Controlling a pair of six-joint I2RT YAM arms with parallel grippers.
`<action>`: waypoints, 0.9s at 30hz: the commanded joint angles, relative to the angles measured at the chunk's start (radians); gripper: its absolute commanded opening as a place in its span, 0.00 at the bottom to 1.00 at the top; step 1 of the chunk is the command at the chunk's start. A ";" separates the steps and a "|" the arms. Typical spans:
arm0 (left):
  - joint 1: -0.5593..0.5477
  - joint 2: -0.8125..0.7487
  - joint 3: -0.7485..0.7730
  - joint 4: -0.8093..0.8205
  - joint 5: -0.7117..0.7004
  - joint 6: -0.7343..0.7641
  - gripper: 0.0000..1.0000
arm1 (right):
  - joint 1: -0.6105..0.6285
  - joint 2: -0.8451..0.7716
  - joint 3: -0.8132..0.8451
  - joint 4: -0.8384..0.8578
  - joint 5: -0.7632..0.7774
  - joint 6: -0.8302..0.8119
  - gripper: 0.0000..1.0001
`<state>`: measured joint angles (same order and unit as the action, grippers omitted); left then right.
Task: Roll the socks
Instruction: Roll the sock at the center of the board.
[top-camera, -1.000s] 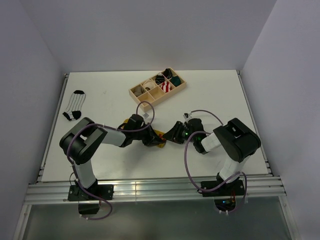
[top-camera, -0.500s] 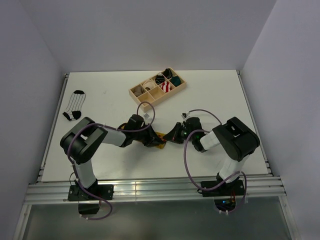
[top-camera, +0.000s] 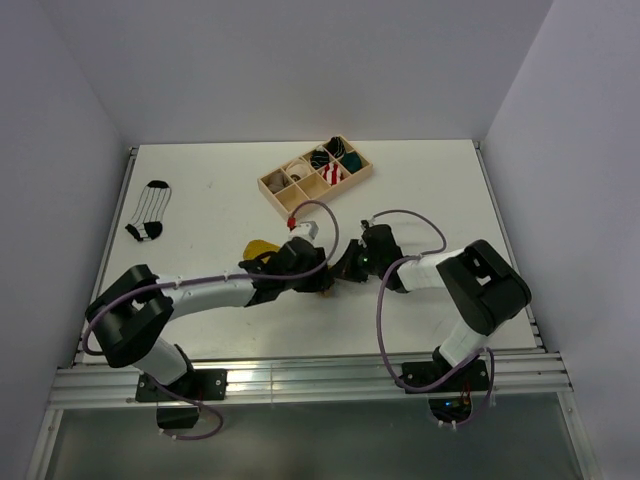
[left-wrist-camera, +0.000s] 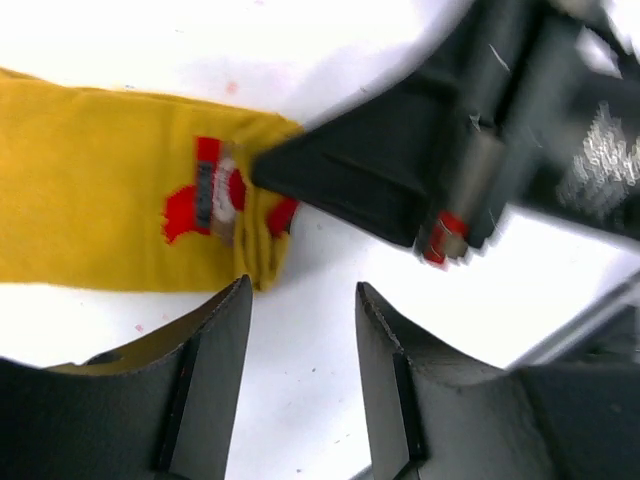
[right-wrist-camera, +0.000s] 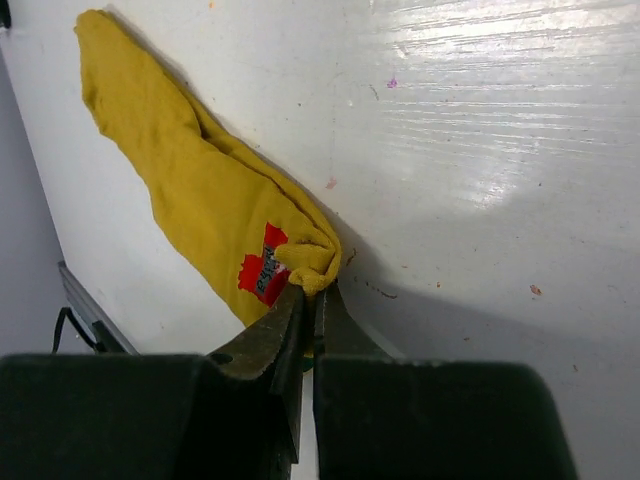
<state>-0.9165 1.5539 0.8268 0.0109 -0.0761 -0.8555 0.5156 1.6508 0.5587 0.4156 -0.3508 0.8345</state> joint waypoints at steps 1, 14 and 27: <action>-0.132 -0.025 0.031 -0.060 -0.345 0.175 0.50 | 0.014 -0.043 0.052 -0.112 0.058 -0.011 0.00; -0.300 0.120 0.078 0.072 -0.614 0.404 0.41 | 0.024 -0.019 0.092 -0.159 0.036 0.000 0.00; -0.331 0.232 0.113 0.135 -0.633 0.539 0.41 | 0.026 0.004 0.102 -0.159 0.004 -0.002 0.00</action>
<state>-1.2415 1.7569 0.9066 0.1112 -0.6704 -0.3683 0.5308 1.6459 0.6228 0.2676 -0.3355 0.8398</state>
